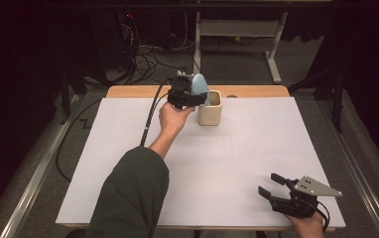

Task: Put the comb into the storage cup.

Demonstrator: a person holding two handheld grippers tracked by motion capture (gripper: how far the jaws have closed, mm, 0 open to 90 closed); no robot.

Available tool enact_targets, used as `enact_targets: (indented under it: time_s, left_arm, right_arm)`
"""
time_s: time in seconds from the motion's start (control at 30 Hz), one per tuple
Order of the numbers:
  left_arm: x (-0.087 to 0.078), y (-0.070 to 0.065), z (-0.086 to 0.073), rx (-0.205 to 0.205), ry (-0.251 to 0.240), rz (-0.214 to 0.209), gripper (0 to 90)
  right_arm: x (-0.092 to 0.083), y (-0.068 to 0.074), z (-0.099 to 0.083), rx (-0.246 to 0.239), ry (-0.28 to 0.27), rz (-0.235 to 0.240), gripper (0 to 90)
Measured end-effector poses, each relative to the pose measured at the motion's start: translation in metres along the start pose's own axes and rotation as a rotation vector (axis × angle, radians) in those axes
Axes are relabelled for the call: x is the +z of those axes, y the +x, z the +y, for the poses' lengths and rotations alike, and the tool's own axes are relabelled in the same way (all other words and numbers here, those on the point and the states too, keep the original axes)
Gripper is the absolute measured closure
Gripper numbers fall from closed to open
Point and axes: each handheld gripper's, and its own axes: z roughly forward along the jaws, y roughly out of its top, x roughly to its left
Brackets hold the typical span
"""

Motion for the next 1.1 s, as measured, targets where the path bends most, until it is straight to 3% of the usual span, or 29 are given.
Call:
enact_targets:
  time_s: [0.43, 1.1]
  left_arm:
    - [-0.018, 0.008, -0.005, 0.017, -0.021, 0.006, 34.0]
    - [-0.045, 0.014, -0.009, 0.097, -0.049, 0.022, 36.0]
  right_arm:
    - [0.001, 0.0, 0.0, -0.006, 0.001, -0.006, 30.6]
    - [0.001, 0.0, 0.0, 0.004, 0.003, -0.003, 30.5]
